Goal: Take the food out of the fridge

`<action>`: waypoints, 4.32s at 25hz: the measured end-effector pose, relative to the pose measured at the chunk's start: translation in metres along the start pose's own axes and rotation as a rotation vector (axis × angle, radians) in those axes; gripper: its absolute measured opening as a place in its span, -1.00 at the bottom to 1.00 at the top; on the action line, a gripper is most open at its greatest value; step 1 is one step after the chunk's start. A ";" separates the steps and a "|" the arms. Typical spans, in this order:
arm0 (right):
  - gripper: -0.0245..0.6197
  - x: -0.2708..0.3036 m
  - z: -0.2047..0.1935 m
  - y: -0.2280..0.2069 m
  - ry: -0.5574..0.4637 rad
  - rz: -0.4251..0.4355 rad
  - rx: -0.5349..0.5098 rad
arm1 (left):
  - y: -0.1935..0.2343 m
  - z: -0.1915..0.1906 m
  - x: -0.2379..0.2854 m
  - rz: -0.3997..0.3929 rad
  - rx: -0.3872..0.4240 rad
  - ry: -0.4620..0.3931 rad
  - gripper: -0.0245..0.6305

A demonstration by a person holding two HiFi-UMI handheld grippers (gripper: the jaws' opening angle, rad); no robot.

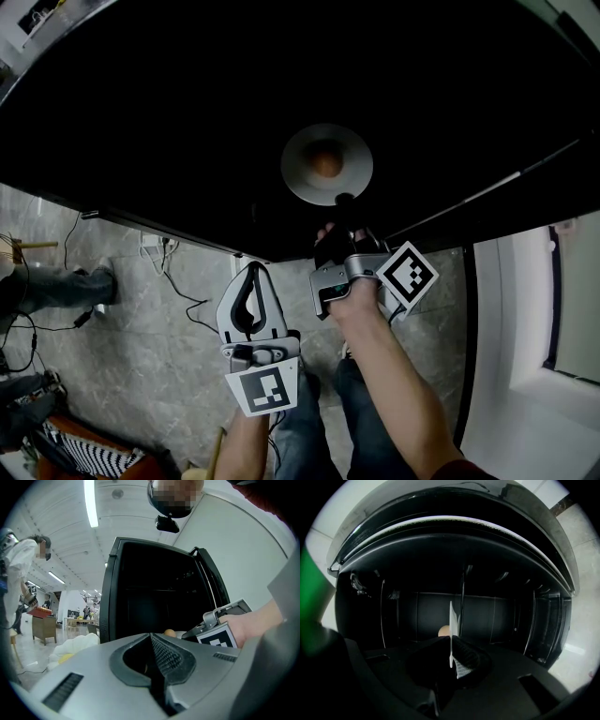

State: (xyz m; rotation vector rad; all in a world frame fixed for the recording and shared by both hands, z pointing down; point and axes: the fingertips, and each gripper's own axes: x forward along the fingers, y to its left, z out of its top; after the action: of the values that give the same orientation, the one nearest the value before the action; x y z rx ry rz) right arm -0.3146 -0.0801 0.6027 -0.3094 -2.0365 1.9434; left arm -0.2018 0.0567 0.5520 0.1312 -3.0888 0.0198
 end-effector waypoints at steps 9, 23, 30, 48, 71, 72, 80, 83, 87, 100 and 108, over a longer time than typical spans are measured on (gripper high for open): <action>-0.83 -0.012 0.001 0.003 0.002 0.004 0.004 | 0.004 0.005 0.000 0.015 0.004 -0.011 -0.88; -0.83 -0.042 -0.006 0.005 0.016 -0.006 0.021 | 0.005 0.008 -0.002 0.021 0.002 -0.017 -0.88; -0.83 -0.050 -0.008 0.004 0.030 -0.019 0.026 | 0.010 0.005 0.004 0.032 -0.002 -0.007 -0.88; -0.83 -0.109 -0.012 0.020 0.071 -0.042 0.031 | 0.006 0.011 0.004 0.041 -0.009 -0.024 -0.88; -0.83 -0.164 -0.026 0.028 0.140 -0.099 0.066 | 0.000 -0.002 0.000 0.048 -0.021 0.003 -0.88; -0.83 -0.164 -0.027 0.028 0.141 -0.099 0.066 | 0.000 -0.003 0.001 0.050 -0.022 0.004 -0.88; -0.83 -0.165 -0.028 0.024 0.134 -0.104 0.064 | -0.003 -0.005 0.004 0.045 -0.031 0.013 -0.88; -0.83 -0.164 -0.030 0.020 0.133 -0.104 0.061 | -0.004 -0.007 0.003 0.042 -0.031 0.020 -0.88; -0.83 -0.165 -0.031 0.015 0.131 -0.115 0.067 | -0.004 -0.005 0.003 0.036 -0.018 0.017 -0.88; -0.83 -0.170 -0.027 0.031 0.121 -0.107 0.067 | -0.013 0.009 0.001 0.036 -0.041 0.011 -0.88; -0.83 -0.173 -0.028 0.047 0.127 -0.110 0.072 | -0.012 0.025 -0.001 0.039 -0.044 0.012 -0.88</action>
State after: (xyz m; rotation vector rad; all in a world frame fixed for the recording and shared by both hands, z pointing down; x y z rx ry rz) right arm -0.1464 -0.1136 0.5445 -0.2902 -1.8595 1.8767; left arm -0.2013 0.0442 0.5272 0.0690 -3.0768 -0.0459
